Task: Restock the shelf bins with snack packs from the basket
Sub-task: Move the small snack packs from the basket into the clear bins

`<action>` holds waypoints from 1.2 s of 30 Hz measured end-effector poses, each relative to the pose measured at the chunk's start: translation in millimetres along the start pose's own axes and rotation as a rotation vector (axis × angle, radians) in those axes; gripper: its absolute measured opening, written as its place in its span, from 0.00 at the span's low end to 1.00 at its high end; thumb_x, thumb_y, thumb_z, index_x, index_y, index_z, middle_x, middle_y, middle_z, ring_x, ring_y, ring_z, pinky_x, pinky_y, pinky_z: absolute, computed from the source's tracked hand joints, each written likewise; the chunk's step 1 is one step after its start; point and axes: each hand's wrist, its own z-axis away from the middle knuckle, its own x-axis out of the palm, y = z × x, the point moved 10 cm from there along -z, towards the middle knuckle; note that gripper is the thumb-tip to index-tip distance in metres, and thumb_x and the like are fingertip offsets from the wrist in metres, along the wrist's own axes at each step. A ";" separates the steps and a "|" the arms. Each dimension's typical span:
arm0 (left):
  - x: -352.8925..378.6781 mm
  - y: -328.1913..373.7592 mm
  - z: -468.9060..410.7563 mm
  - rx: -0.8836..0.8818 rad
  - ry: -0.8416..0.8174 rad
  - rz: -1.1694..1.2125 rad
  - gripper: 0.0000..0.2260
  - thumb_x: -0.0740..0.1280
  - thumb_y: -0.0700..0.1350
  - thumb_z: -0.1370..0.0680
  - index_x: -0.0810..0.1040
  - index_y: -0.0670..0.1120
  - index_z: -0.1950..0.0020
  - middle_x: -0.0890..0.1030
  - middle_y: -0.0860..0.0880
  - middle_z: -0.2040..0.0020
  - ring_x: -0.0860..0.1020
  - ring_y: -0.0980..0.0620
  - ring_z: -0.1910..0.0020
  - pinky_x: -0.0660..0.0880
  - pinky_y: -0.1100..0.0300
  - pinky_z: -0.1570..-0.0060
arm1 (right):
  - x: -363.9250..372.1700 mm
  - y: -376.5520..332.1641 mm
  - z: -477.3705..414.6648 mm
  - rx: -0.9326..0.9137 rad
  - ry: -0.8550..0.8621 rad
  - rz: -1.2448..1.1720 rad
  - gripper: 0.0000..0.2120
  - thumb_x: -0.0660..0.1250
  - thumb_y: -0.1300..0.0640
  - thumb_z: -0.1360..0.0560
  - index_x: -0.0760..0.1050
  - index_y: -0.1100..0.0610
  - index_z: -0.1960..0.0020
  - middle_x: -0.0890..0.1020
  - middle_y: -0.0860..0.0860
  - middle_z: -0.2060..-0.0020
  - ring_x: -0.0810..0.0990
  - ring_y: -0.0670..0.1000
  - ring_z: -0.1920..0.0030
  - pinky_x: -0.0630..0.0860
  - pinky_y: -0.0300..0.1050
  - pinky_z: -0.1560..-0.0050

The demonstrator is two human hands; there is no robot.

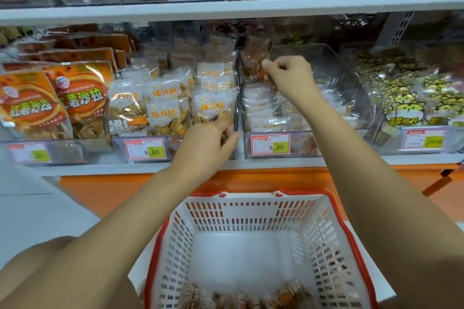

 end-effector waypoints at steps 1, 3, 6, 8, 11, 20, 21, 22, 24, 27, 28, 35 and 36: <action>4.3 -4.3 7.0 -0.019 -0.030 -0.010 0.13 0.62 0.49 0.20 0.75 0.46 0.63 0.77 0.51 0.69 0.75 0.54 0.68 0.69 0.60 0.68 | 1.6 -3.8 17.3 -0.032 -0.026 0.010 0.21 0.64 0.48 0.23 0.76 0.64 0.65 0.75 0.53 0.72 0.72 0.45 0.71 0.67 0.41 0.65; 17.8 -14.7 26.6 -0.064 -0.116 -0.059 0.17 0.62 0.50 0.20 0.71 0.46 0.68 0.73 0.50 0.72 0.72 0.53 0.71 0.63 0.58 0.71 | 11.4 -10.0 54.5 -0.096 -0.122 0.008 0.24 0.65 0.48 0.23 0.74 0.67 0.67 0.71 0.54 0.74 0.68 0.47 0.72 0.65 0.41 0.67; 45.5 -36.8 67.4 -0.145 -0.275 -0.182 0.19 0.61 0.52 0.20 0.68 0.47 0.70 0.71 0.51 0.73 0.70 0.50 0.71 0.58 0.57 0.72 | 35.7 -7.5 112.0 -0.141 -0.323 -0.005 0.24 0.66 0.49 0.23 0.68 0.65 0.70 0.66 0.52 0.76 0.65 0.45 0.74 0.63 0.40 0.70; 64.0 -58.1 97.3 -0.216 -0.396 -0.260 0.18 0.61 0.52 0.20 0.70 0.46 0.69 0.72 0.50 0.72 0.71 0.49 0.70 0.59 0.57 0.72 | 57.4 9.7 143.5 -0.100 -0.439 -0.013 0.22 0.66 0.50 0.23 0.69 0.62 0.70 0.66 0.47 0.78 0.65 0.42 0.76 0.63 0.34 0.72; 85.1 -94.6 140.1 -0.349 -0.572 -0.314 0.16 0.61 0.51 0.20 0.75 0.43 0.62 0.80 0.42 0.62 0.75 0.47 0.64 0.66 0.58 0.68 | 106.4 55.5 189.3 -0.010 -0.662 0.136 0.18 0.67 0.50 0.23 0.75 0.61 0.66 0.76 0.49 0.72 0.71 0.43 0.73 0.67 0.36 0.70; 120.4 -138.1 213.5 -0.547 -0.903 -0.480 0.18 0.57 0.49 0.17 0.63 0.45 0.66 0.66 0.49 0.66 0.68 0.52 0.67 0.67 0.58 0.62 | 148.7 257.0 321.8 0.293 -1.269 0.682 0.20 0.65 0.65 0.24 0.68 0.65 0.33 0.72 0.55 0.35 0.72 0.52 0.37 0.70 0.40 0.41; 120.9 -139.5 214.2 -0.553 -0.885 -0.484 0.18 0.57 0.49 0.17 0.63 0.45 0.66 0.67 0.49 0.66 0.68 0.52 0.67 0.67 0.58 0.63 | 143.4 275.1 334.5 0.357 -1.304 0.687 0.27 0.64 0.67 0.24 0.61 0.61 0.27 0.64 0.56 0.28 0.68 0.54 0.31 0.70 0.45 0.37; 121.3 -140.2 214.2 -0.554 -0.863 -0.489 0.17 0.57 0.48 0.17 0.63 0.45 0.66 0.67 0.49 0.66 0.68 0.52 0.67 0.67 0.58 0.63 | 137.6 288.2 348.2 0.424 -1.338 0.671 0.32 0.63 0.69 0.25 0.56 0.59 0.24 0.59 0.55 0.25 0.67 0.55 0.31 0.71 0.48 0.37; 121.6 -139.9 212.7 -0.547 -0.832 -0.503 0.17 0.57 0.47 0.17 0.63 0.46 0.66 0.67 0.49 0.66 0.67 0.53 0.68 0.67 0.58 0.64 | 131.8 307.4 371.3 0.474 -1.405 0.644 0.36 0.62 0.71 0.27 0.54 0.56 0.23 0.57 0.55 0.24 0.70 0.55 0.34 0.74 0.47 0.43; 119.5 -139.5 209.3 -0.562 -0.801 -0.493 0.17 0.57 0.46 0.17 0.62 0.46 0.66 0.67 0.49 0.65 0.69 0.51 0.65 0.67 0.58 0.63 | 135.6 325.7 383.6 0.379 -1.436 0.663 0.32 0.62 0.69 0.27 0.60 0.52 0.26 0.60 0.52 0.25 0.65 0.55 0.30 0.71 0.49 0.36; 118.9 -140.0 208.3 -0.570 -0.795 -0.486 0.17 0.56 0.47 0.17 0.62 0.45 0.65 0.68 0.49 0.64 0.69 0.50 0.63 0.67 0.58 0.63 | 137.6 324.9 382.4 0.332 -1.426 0.682 0.29 0.63 0.68 0.27 0.63 0.52 0.28 0.62 0.53 0.26 0.66 0.54 0.30 0.71 0.49 0.35; 121.4 -140.8 200.8 -0.581 -0.829 -0.500 0.10 0.56 0.46 0.17 0.72 0.41 0.48 0.73 0.46 0.53 0.71 0.49 0.56 0.69 0.59 0.60 | 166.0 295.0 379.7 0.029 -1.494 0.821 0.20 0.73 0.57 0.30 0.73 0.55 0.39 0.74 0.53 0.41 0.73 0.53 0.45 0.73 0.46 0.49; 121.6 -141.3 198.8 -0.581 -0.838 -0.509 0.11 0.56 0.46 0.17 0.73 0.41 0.45 0.74 0.46 0.52 0.71 0.49 0.56 0.69 0.59 0.60 | 165.5 296.1 386.0 0.046 -1.557 0.870 0.21 0.75 0.56 0.32 0.74 0.56 0.41 0.75 0.53 0.44 0.74 0.54 0.46 0.74 0.47 0.51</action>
